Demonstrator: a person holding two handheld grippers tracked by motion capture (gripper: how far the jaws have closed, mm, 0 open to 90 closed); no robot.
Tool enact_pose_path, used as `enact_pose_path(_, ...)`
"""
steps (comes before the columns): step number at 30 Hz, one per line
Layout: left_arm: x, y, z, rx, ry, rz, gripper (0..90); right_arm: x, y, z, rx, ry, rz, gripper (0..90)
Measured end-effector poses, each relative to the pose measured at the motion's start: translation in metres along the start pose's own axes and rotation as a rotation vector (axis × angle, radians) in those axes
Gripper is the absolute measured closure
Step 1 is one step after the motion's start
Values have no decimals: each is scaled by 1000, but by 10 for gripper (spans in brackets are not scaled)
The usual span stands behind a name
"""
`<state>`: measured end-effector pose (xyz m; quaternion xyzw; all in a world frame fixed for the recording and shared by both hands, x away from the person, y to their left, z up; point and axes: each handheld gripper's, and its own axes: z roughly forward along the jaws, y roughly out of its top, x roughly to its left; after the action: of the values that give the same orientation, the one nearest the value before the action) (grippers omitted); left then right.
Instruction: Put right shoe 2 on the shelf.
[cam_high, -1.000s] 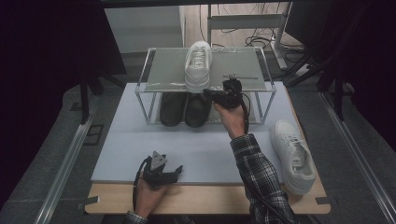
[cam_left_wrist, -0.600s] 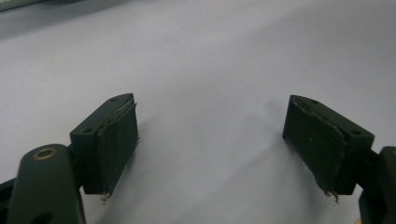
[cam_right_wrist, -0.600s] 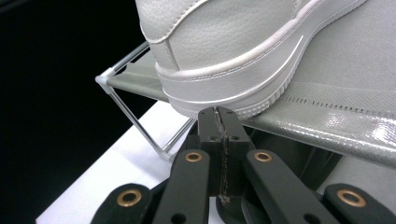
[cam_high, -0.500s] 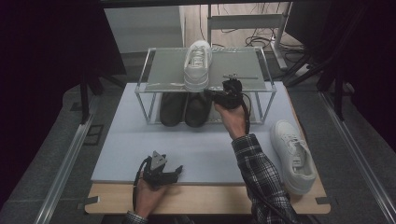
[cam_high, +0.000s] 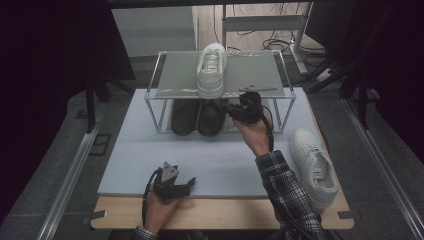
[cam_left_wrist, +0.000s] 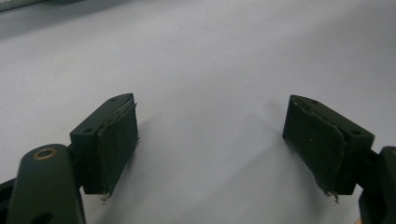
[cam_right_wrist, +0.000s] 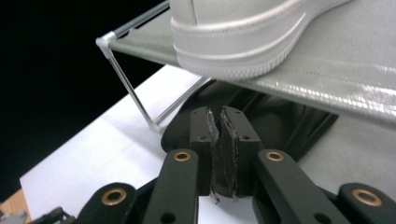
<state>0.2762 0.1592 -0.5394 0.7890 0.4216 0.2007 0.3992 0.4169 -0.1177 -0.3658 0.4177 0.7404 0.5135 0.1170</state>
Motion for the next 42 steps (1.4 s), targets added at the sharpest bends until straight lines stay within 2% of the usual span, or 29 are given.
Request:
enact_pose_path(10,0,0,0,0,0,1,177,4,-14,-12,32,-14,-64,725)
enact_pose_path(16,0,0,0,3,1,3,177,7,-29,-18,76,-28,-112,645)
enact_pose_path(25,0,0,0,3,2,0,177,4,-46,-27,121,-45,-124,559)
enact_pose_path(32,0,0,0,1,1,0,177,4,-55,-33,142,-72,-151,527)
enact_pose_path(42,0,0,0,1,1,0,177,-4,-70,-51,174,-92,-155,504)
